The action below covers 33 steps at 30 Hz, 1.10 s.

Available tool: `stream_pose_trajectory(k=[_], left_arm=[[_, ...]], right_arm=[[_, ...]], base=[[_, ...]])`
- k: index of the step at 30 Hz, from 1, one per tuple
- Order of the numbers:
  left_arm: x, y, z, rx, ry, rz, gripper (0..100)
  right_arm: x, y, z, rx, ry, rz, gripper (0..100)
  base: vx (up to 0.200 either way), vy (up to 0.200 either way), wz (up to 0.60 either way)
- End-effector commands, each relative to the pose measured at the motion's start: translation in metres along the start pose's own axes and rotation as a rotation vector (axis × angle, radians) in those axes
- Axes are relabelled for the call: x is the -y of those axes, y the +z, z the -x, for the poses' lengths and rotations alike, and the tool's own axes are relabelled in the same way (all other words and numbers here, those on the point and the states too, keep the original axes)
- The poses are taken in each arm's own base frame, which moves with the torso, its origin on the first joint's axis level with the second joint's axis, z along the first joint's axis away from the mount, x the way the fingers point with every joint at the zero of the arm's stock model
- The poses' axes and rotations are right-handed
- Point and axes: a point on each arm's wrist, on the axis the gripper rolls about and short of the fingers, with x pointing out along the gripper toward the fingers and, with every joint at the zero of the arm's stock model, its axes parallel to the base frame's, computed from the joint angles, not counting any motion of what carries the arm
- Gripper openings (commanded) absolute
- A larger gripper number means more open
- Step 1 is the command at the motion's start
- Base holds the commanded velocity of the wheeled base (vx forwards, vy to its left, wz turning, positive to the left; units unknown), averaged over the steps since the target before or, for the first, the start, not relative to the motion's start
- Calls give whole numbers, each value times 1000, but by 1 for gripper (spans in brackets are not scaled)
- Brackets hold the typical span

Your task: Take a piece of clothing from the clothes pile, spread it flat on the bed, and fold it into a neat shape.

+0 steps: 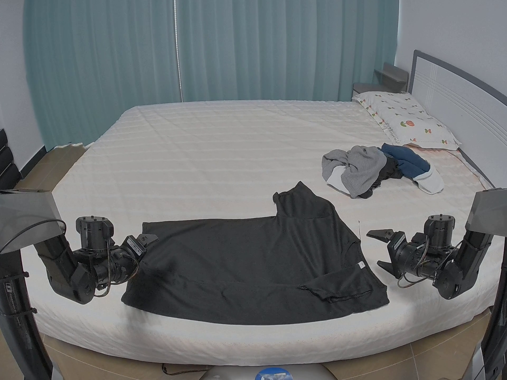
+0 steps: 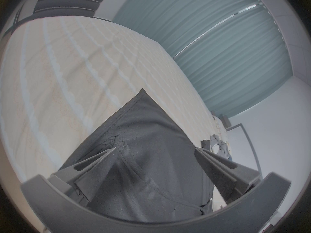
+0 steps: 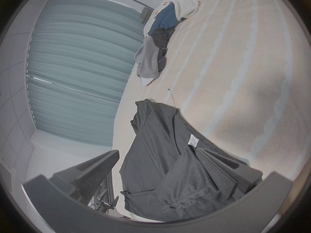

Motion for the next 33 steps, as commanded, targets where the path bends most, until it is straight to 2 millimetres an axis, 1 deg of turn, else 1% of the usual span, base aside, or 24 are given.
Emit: stream_pose_trajectory(k=[1, 4, 5, 8, 9, 12, 16, 17, 19, 24, 28, 33], left_arm=[[19, 18, -1, 29, 11, -88, 100], [21, 24, -7, 23, 49, -108, 100], [25, 28, -11, 9, 72, -127, 100], [26, 29, -14, -40, 122, -155, 100], [27, 31, -16, -78, 156, -167, 100], [28, 32, -20, -108, 187, -168, 100], [19, 25, -34, -139, 215, -167, 100], [15, 21, -41, -152, 228, -168, 100], [12, 19, -45, -161, 236, -168, 100], [10, 14, -44, -194, 262, -167, 100], [9, 14, -42, -211, 281, -163, 100], [8, 11, -42, -221, 285, -165, 100]], right_arm=[[-10, -9, -4, -19, 14, 48, 100], [-13, -6, -6, -11, 24, 90, 100], [-16, -3, -9, -9, 27, 135, 100], [-16, 0, -13, -16, 11, 201, 100], [-16, 2, -17, -17, 2, 247, 100], [-10, 3, -23, -19, -9, 283, 100], [-1, 5, -27, -12, -16, 316, 100], [3, 7, -28, -3, -17, 316, 100], [9, 8, -29, 6, -17, 316, 100], [14, 5, -28, 1, -28, 311, 100], [11, 6, -26, 6, -21, 314, 100], [13, 5, -23, 12, -21, 314, 100]], base=[[0, 0, 0], [0, 0, 0], [0, 0, 0], [0, 0, 0], [0, 0, 0], [0, 0, 0], [0, 0, 0], [0, 0, 0], [0, 0, 0], [0, 0, 0], [0, 0, 0], [0, 0, 0]])
